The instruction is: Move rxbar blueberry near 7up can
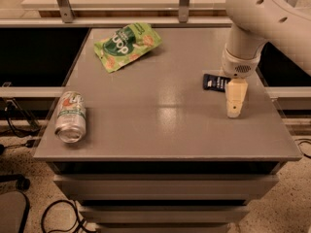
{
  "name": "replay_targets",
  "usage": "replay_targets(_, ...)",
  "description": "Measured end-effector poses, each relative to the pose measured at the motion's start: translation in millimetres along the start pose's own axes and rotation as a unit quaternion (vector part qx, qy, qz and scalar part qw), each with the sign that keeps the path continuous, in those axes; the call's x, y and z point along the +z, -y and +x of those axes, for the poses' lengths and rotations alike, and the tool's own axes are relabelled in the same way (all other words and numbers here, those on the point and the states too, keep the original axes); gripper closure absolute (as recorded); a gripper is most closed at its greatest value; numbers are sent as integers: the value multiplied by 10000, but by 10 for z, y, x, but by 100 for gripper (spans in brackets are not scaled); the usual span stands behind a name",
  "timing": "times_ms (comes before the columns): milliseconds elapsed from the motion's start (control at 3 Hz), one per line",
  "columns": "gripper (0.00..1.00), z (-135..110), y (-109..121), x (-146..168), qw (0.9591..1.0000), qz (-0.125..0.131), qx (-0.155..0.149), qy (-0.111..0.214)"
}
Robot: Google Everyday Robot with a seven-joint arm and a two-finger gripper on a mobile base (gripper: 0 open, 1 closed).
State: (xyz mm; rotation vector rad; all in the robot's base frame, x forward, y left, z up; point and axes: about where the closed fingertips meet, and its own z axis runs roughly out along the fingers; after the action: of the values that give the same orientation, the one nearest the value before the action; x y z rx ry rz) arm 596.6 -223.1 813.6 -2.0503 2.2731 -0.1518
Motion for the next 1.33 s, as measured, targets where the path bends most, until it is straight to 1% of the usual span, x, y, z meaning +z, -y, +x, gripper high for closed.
replay_targets(667, 88, 1, 21, -166, 10000, -1, -1, -1)
replay_targets(1000, 100, 1, 26, -203, 10000, -1, -1, -1)
replay_targets(1333, 100, -63, 15, -202, 9998, 70, -136, 112)
